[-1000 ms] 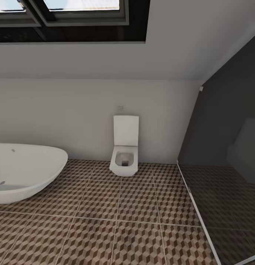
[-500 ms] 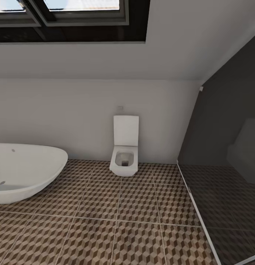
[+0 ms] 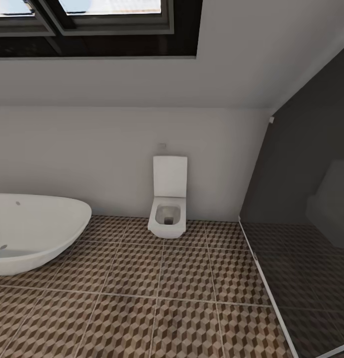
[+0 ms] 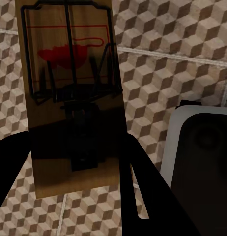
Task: Take the four mousetraps from the cabinet in the bathroom and place them on the bathroom floor. Make sure all four end up on the same floor surface, and ensure that at least two of them are either under or directly next to the same bathroom sink.
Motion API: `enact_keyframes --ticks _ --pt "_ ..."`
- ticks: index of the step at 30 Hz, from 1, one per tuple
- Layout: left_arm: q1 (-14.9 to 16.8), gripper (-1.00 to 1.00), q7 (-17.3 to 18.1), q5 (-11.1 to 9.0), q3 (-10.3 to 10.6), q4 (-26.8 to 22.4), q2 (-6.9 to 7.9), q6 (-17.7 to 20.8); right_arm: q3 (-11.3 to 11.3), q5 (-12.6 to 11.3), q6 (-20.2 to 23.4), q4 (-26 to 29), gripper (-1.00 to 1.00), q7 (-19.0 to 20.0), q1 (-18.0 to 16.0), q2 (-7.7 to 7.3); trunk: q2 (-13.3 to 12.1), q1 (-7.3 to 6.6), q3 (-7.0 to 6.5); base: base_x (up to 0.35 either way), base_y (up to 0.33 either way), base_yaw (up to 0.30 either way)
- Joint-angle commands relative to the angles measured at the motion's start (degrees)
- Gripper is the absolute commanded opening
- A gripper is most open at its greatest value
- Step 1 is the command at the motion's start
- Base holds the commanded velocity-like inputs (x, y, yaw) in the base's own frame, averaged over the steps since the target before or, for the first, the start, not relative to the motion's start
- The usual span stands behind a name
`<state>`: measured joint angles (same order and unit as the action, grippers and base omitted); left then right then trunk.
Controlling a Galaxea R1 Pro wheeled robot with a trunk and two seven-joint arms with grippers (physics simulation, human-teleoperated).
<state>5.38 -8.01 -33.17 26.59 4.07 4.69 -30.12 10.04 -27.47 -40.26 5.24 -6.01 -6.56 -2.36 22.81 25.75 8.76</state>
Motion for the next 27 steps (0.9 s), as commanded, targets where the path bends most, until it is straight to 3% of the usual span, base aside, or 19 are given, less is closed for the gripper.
enact_keyframes --ticks 1,27 --pt "0.1 -1.00 -0.3 0.1 0.4 0.1 -0.03 -0.2 0.5 -0.1 -0.1 0.0 -1.00 -0.5 0.0 -0.01 0.1 0.03 0.11 0.000 0.000 0.000" --pt "0.1 -1.00 -0.3 0.1 0.4 0.1 -0.03 -0.2 0.5 -0.1 -0.1 0.0 -1.00 -0.5 0.0 0.00 0.1 0.03 0.11 0.000 0.000 0.000"
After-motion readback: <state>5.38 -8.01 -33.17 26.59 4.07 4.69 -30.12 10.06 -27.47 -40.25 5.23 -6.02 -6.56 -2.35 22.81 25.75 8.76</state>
